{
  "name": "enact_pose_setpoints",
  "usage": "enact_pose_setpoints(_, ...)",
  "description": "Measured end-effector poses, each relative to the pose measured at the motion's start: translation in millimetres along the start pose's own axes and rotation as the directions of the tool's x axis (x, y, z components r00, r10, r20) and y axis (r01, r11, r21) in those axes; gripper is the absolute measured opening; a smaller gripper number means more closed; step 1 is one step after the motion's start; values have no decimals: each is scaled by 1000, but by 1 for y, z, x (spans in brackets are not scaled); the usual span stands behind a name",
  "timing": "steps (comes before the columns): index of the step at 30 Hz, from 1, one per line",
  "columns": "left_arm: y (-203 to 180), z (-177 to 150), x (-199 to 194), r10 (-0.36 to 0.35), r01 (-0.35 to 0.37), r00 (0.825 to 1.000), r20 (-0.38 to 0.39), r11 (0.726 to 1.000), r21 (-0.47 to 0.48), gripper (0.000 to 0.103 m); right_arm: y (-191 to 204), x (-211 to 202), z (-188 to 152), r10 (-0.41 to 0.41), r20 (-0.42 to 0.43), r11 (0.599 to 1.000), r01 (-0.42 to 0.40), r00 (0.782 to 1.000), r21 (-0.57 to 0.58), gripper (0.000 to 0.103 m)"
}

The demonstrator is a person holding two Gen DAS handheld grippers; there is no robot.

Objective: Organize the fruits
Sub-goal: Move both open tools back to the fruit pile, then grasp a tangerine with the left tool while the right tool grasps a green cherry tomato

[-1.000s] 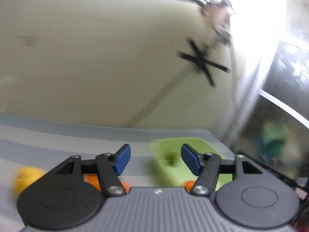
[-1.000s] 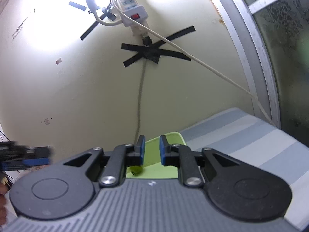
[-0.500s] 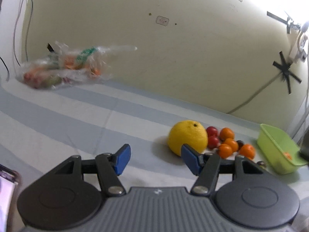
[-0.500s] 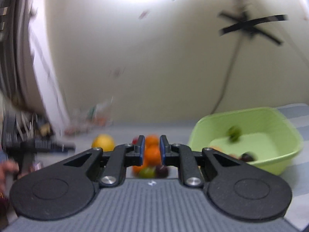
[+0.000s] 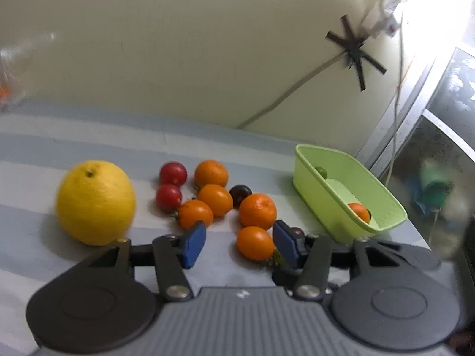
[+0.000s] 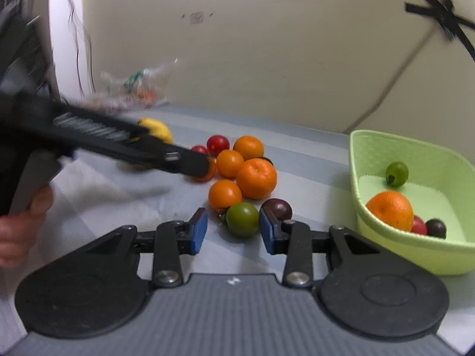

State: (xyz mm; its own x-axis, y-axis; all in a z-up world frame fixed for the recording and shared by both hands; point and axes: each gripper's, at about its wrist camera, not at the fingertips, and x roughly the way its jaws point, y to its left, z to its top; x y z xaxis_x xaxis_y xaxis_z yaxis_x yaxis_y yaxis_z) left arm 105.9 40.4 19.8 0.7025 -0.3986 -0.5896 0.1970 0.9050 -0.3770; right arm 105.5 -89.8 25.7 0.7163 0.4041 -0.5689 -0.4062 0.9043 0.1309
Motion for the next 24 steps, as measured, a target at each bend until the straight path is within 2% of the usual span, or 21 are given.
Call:
enact_pose_setpoints(1, 1, 1, 6, -6, 6, 1000, -15, 1000, -15, 49, 2, -2, -2, -28, 0, 999, 28, 1000, -29, 26)
enact_pose_setpoints(2, 2, 1, 10, -9, 8, 1000, -27, 1000, -27, 49, 2, -5, -4, -40, -1, 998, 39, 999, -46, 25)
enact_pose_setpoints(9, -6, -3, 30, -26, 24, 998, -66, 999, -26, 49, -14, -25, -16, -7, -3, 999, 7, 1000, 41, 24)
enact_pose_setpoints(11, -14, -5, 34, 1, 0, 998, -58, 1000, 7, 49, -19, -21, -15, 26, -24, 997, -24, 999, 73, 27)
enact_pose_setpoints(12, -18, -5, 34, 17, -16, 999, -52, 1000, 19, 45, -21, -19, -15, 38, -36, 996, -34, 999, 84, 29)
enact_pose_setpoints(13, -21, -7, 34, 48, -46, 998, -44, 998, 34, 36, -21, -17, -14, 43, -43, 995, -39, 998, 88, 30)
enact_pose_setpoints(14, -23, -9, 32, 68, -67, 997, -34, 997, 48, 35, -21, -18, -14, 42, -43, 996, -38, 998, 85, 30)
enact_pose_setpoints(18, -27, -20, 19, 73, -72, 997, -7, 996, 45, 33, -19, -20, -14, 37, -29, 996, -34, 999, 79, 24)
enact_pose_setpoints(21, -29, -26, 8, 41, -40, 999, -15, 999, 25, 33, -20, -28, -16, 30, 9, 996, -30, 1000, 85, 24)
enact_pose_setpoints(24, -36, -18, -1, -12, 12, 1000, 3, 1000, 13, 33, -25, -43, -15, 46, 51, 995, -50, 998, 90, 24)
